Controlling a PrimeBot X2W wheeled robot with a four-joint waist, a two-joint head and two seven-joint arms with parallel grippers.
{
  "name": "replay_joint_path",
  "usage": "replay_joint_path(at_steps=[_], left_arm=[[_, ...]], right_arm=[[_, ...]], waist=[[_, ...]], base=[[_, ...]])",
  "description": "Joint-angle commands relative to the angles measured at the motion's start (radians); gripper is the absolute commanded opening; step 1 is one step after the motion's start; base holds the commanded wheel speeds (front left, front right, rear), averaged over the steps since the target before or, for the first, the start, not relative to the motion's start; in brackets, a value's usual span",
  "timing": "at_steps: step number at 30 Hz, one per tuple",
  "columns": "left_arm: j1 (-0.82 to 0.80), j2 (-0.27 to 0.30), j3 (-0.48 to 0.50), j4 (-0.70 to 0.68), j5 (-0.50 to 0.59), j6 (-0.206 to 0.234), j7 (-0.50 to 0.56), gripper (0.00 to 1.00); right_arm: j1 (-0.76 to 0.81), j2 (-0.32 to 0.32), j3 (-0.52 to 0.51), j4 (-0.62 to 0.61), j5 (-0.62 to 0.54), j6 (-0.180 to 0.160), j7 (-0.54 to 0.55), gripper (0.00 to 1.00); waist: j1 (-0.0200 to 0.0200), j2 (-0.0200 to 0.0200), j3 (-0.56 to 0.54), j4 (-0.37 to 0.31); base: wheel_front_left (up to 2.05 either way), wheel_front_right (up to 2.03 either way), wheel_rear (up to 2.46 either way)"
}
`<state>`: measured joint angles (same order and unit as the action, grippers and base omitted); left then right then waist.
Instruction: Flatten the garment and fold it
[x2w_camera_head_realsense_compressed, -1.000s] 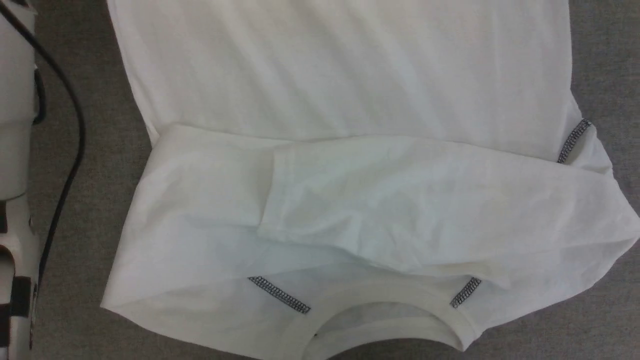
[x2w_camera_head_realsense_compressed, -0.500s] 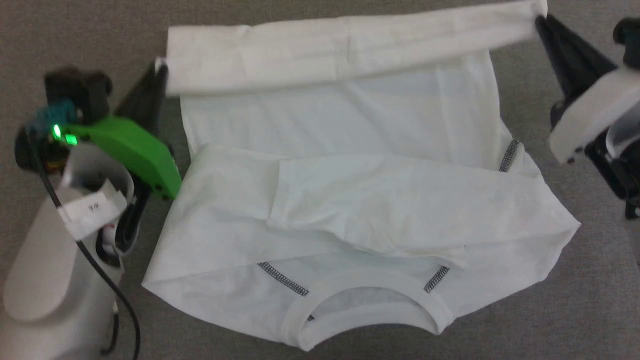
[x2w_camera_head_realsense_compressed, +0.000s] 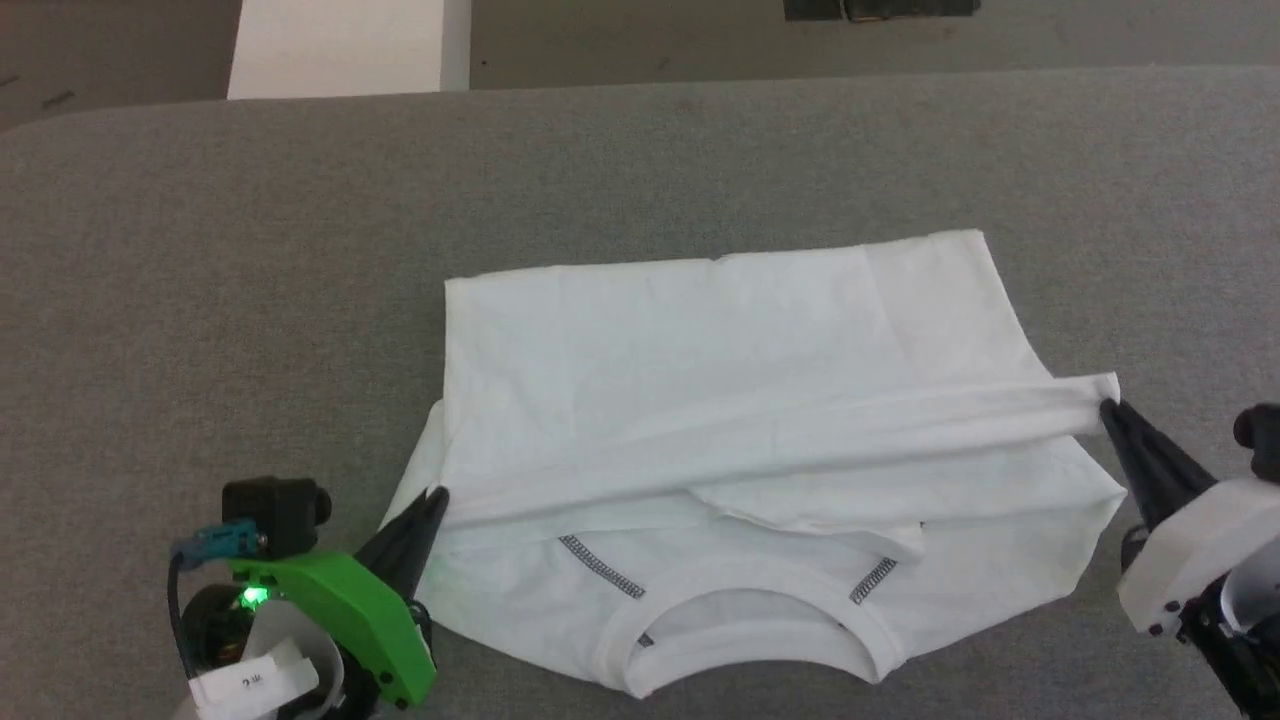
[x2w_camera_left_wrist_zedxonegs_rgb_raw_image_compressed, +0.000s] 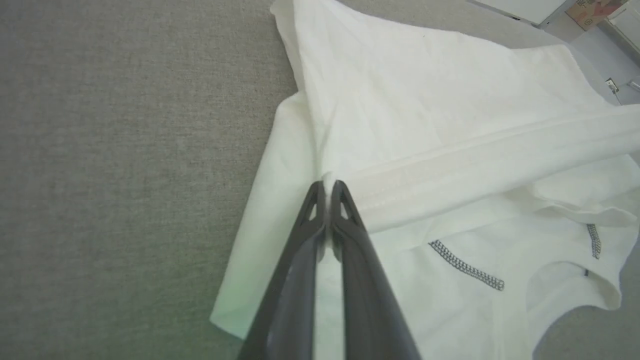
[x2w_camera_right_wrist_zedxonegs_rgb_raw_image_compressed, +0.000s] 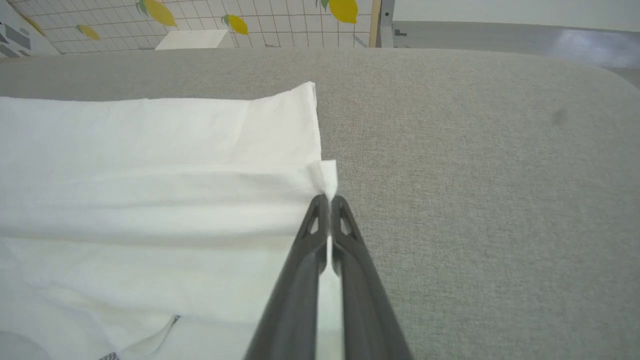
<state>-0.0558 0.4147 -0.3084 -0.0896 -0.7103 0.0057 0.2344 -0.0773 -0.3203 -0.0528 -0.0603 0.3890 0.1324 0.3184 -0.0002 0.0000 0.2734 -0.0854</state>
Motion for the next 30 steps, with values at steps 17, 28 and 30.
replay_joint_path(at_steps=[17,28,30], left_arm=[[0.106,-0.048,-0.052,0.158,-0.056,-0.025,-0.012,0.0],[0.121,-0.062,-0.041,0.18,-0.034,0.008,-0.075,1.0],[0.108,-0.065,-0.025,0.16,-0.003,0.015,-0.144,1.0]], right_arm=[[0.214,0.163,-0.132,0.059,-0.104,-0.002,0.194,0.0],[0.233,0.212,-0.204,-0.02,-0.09,-0.002,0.184,1.0],[0.218,0.22,-0.221,-0.055,-0.077,-0.002,0.152,1.0]], waist=[[0.0002,0.0,-0.056,0.049],[0.0002,0.0,-0.11,0.062],[0.0002,0.0,-0.117,0.063]], base=[[0.0,0.0,0.0],[0.0,0.0,0.0],[0.0,0.0,0.0]])
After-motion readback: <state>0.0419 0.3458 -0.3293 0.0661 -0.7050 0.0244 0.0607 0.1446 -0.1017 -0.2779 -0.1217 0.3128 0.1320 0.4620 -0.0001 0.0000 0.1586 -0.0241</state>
